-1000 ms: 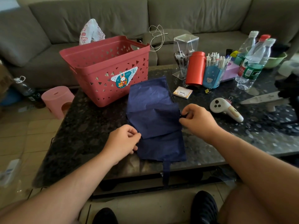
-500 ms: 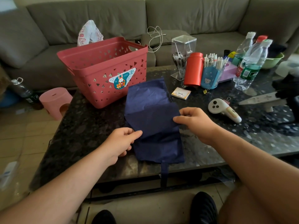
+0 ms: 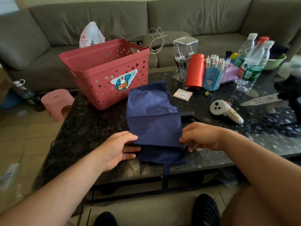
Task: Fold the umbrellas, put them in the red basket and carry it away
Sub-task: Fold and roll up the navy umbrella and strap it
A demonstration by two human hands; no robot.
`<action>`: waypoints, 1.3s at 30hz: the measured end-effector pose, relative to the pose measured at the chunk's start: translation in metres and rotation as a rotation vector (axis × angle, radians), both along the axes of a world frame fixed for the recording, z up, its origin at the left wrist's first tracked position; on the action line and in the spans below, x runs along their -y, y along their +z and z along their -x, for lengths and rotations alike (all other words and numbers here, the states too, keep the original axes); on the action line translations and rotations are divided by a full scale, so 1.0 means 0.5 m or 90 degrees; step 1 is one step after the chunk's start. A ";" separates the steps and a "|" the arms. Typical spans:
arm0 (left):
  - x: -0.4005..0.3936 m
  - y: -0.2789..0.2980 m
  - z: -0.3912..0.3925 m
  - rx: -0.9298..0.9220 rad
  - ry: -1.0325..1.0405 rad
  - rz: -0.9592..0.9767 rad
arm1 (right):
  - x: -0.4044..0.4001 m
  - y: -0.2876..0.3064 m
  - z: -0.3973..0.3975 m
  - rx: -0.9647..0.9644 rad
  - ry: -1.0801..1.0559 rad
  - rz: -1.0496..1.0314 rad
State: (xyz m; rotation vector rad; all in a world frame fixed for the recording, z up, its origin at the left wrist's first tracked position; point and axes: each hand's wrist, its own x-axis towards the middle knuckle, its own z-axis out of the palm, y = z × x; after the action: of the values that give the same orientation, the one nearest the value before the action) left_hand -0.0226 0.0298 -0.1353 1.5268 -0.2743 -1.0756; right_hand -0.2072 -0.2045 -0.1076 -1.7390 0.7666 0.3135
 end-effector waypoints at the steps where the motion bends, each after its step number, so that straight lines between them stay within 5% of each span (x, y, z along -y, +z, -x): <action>1: -0.001 0.000 0.002 -0.010 0.009 0.009 | 0.000 -0.001 0.001 -0.011 0.005 -0.005; 7: 0.002 -0.017 0.007 0.133 0.001 -0.068 | -0.015 -0.021 -0.026 0.115 -0.201 0.039; 15: -0.005 -0.024 -0.005 0.143 -0.059 -0.199 | -0.012 -0.045 -0.023 0.103 -0.045 0.257; 21: -0.009 -0.022 -0.004 0.323 -0.155 -0.298 | -0.012 -0.055 -0.027 0.051 0.062 0.412; 24: -0.011 -0.011 -0.006 0.602 -0.149 -0.347 | -0.012 -0.054 -0.030 0.047 0.079 0.468; 28: -0.010 -0.011 -0.008 0.867 -0.140 -0.141 | -0.028 -0.072 -0.036 0.242 0.101 0.736; 32: 0.000 -0.035 -0.011 0.911 -0.243 -0.057 | -0.060 -0.082 -0.047 0.352 0.267 0.827; 39: -0.009 -0.071 -0.021 0.883 -0.336 -0.082 | -0.067 -0.122 -0.040 -0.028 0.477 0.711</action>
State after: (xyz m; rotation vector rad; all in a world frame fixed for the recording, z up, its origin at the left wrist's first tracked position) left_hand -0.0121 0.0345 -0.1707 2.1686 -1.6336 -0.2057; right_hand -0.1873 -0.1707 -0.1688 -3.0762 0.2464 0.4642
